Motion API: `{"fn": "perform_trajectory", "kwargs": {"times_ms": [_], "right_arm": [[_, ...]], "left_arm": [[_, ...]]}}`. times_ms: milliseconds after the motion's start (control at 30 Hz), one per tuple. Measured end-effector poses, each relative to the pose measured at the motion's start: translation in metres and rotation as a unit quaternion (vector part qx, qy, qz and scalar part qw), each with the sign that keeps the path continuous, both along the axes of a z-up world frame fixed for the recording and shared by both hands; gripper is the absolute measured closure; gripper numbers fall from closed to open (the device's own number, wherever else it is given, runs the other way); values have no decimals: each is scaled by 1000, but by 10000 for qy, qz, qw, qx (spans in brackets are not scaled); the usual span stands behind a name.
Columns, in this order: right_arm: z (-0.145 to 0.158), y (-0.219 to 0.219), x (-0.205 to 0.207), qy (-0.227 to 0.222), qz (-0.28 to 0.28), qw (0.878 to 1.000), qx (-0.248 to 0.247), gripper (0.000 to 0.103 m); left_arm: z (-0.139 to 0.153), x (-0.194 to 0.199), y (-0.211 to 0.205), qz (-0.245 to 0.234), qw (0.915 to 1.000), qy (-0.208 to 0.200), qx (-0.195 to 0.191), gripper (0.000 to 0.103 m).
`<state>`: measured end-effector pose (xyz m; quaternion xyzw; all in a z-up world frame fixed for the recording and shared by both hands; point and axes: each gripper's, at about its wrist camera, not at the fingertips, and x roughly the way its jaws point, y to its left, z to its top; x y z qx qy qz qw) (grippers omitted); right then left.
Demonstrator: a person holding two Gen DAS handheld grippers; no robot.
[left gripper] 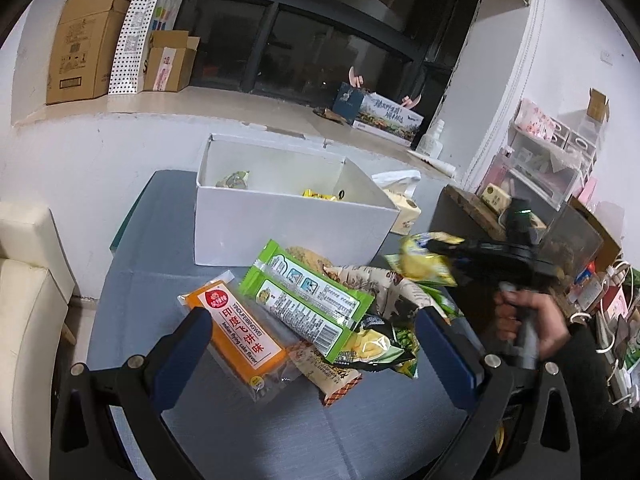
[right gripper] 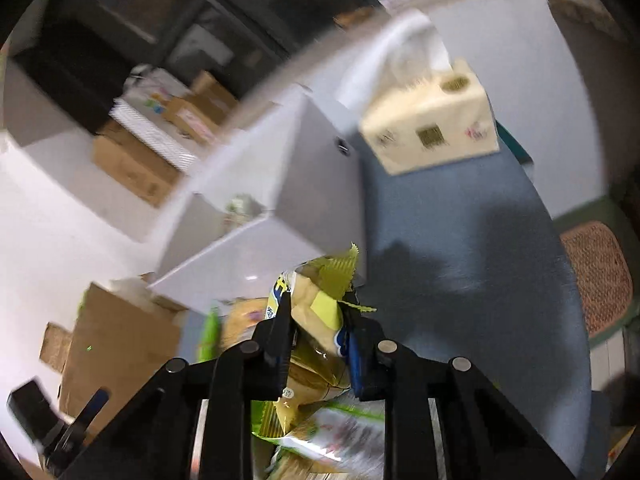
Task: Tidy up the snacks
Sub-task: 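Grasp a yellow chip bag from the pile with the right gripper, then drop a white snack bag into the box with left gripper while right drops chips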
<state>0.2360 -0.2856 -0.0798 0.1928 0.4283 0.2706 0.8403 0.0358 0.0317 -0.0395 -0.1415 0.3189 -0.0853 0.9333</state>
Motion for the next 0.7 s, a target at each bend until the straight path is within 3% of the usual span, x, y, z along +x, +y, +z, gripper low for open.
{"fn": "perform_trajectory", "kwargs": {"times_ms": [300,467,633,700], "right_arm": [[45,-21,-90,-791,7,9965,252,79],[45,-41,-126,-835,-195,9952,475,79],[39,-52,-143,-812,-387,9949,454,79],[38,-59,-148,-821,-498,9943,466,79]], "left_arm": [[-15,25,-21,-409,9988,223,165,0],[-24,44,-47,-736,9955,416,435,0],[-23,63,-97,-1467,9837,466,928,0],[-21,80,-116,-1497,9818,585,1011,0]]}}
